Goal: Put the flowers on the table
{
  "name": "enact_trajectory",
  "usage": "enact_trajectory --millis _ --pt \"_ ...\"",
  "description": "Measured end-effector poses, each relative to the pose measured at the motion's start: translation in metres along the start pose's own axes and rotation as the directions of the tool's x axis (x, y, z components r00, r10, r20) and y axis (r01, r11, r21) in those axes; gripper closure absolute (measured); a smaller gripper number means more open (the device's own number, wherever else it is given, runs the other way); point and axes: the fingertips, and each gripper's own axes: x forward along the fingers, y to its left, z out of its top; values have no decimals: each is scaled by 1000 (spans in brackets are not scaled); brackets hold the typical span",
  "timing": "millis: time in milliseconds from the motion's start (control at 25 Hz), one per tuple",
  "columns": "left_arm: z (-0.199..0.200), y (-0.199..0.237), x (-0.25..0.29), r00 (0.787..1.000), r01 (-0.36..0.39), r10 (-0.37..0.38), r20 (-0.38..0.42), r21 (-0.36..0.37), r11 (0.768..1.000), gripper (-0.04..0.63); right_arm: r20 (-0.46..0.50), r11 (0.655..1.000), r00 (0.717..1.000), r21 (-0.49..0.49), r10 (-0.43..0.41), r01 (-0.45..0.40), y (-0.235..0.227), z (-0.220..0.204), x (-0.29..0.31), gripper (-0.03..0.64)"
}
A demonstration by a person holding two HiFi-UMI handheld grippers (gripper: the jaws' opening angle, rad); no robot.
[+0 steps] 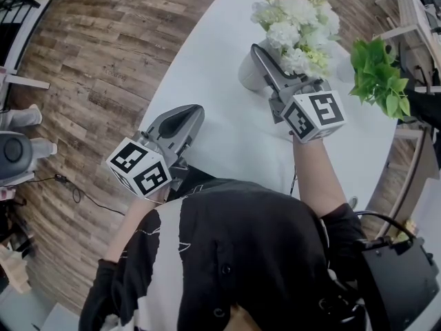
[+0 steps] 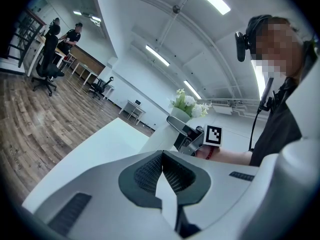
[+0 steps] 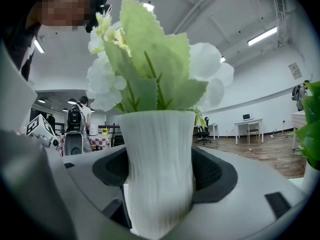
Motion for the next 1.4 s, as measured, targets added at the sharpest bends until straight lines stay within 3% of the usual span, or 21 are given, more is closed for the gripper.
enact_trajectory --millis 360,1120,1400 --pt "0 3 -1 1000 6 -6 -6 2 1000 583 -12 995 999 89 -34 35 -7 -11 -1 247" --pt "2 -3 6 1000 29 -29 0 6 1000 583 -24 996 999 79 -32 34 -6 -7 -8 245" --pt "5 -8 -1 999 38 -38 11 13 999 583 -1 992 999 118 -48 47 -5 -2 -19 245"
